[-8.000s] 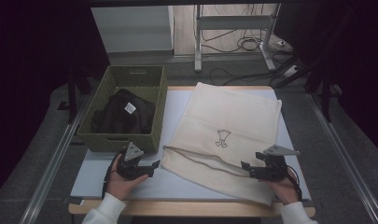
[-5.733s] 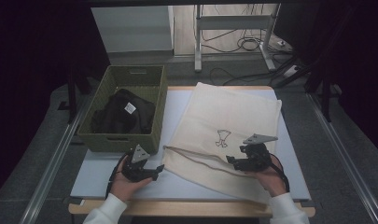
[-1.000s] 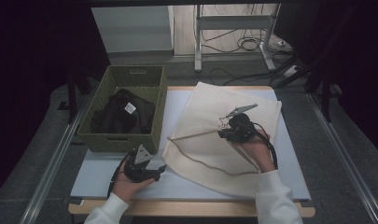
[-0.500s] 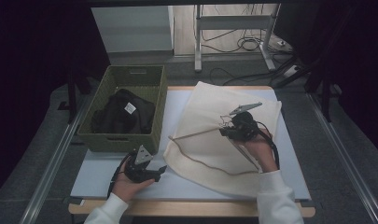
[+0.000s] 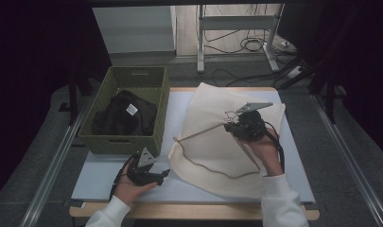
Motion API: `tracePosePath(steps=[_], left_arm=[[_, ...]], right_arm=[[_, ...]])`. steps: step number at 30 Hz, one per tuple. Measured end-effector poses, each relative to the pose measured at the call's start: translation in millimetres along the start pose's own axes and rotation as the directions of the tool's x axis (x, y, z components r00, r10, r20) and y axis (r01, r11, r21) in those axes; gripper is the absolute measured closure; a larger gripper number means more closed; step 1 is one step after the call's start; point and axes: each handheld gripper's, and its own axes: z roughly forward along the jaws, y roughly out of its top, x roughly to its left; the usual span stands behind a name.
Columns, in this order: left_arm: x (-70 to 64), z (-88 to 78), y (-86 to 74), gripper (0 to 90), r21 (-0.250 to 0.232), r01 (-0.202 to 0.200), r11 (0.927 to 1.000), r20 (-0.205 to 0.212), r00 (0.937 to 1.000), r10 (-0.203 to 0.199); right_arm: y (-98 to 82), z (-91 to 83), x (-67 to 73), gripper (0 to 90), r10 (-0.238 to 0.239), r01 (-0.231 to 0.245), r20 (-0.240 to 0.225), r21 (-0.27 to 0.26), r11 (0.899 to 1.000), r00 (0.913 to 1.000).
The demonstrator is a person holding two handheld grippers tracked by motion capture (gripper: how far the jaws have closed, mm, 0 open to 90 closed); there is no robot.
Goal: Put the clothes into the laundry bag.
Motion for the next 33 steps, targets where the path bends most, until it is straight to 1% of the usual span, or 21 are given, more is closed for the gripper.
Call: tracePosePath(steps=[8, 15, 21, 24, 28, 31, 33], left_arm=[[0.0, -0.6, 0.0, 23.7, 0.009, -0.002, 1.0000, 0.002, 1.0000, 0.002], [-0.9, -5.8, 0.4, 22.8, -0.002, 0.012, 0.9999, 0.006, 0.9999, -0.012], [-2.6, -13.5, 3.2, 21.7, -0.014, 0.011, 0.9998, 0.006, 0.9999, -0.011], [-1.4, -17.5, 3.7, 21.7, -0.022, 0.029, 0.9993, 0.011, 0.9995, -0.029], [-2.0, -22.7, 7.0, 21.5, -0.032, 0.045, 0.9985, 0.006, 0.9990, -0.044], [-1.2, -29.2, 10.9, 21.3, -0.053, 0.073, 0.9960, 0.032, 0.9970, -0.071], [-1.1, -33.9, 14.6, 21.3, -0.067, 0.083, 0.9943, 0.032, 0.9962, -0.081]], right_arm=[[-0.6, 2.9, 0.3, 85.1, -0.004, 0.004, 0.000, 0.007, 1.000, 1.0000], [-1.8, 5.1, -1.9, 85.0, 0.002, -0.002, -0.002, 0.015, 1.000, 1.0000], [-2.6, 5.4, -3.5, 85.1, 0.006, -0.006, -0.010, 0.016, 1.000, 0.9999], [-3.8, 7.5, -5.4, 85.0, 0.011, -0.010, -0.020, 0.023, 1.000, 0.9997], [-5.8, 10.3, -8.3, 85.0, 0.020, -0.019, -0.043, 0.027, 0.999, 0.9989], [-7.3, 11.3, -12.4, 85.0, 0.029, -0.027, -0.054, 0.029, 0.999, 0.9981], [-8.3, 11.7, -14.3, 85.1, 0.036, -0.034, -0.056, 0.028, 0.999, 0.9978]])
